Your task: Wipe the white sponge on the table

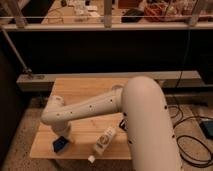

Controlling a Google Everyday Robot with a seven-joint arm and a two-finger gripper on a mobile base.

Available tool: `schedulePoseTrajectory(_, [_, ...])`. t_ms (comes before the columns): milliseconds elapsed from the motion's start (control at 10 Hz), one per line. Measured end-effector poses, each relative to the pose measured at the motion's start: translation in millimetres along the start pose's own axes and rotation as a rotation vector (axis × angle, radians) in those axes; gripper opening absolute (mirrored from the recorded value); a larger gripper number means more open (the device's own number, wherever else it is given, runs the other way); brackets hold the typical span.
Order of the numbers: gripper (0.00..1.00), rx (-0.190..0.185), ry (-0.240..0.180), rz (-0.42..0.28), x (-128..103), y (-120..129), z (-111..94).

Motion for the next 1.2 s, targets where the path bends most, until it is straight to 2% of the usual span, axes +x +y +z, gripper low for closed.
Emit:
schedulePoseTrajectory(200, [0.0, -0.001, -0.031, 0.019, 3.5, 21.8, 4.0])
schedulePoseTrajectory(400, [0.0, 0.017, -0.079, 0.044, 13.4, 50.0, 2.5])
schedulePoseTrajectory(500, [0.0, 0.021, -0.084, 0.05, 15.8, 55.5, 1.4])
schedulePoseTrajectory(700, [0.0, 0.03, -0.077, 0.103, 34.6, 83.8, -5.4])
schedulePoseTrajectory(900, [0.0, 0.033, -0.059, 0.141, 53.4, 83.2, -9.5])
schedulePoseTrajectory(1200, [0.0, 0.033, -0.035, 0.177, 93.2, 69.7, -11.0])
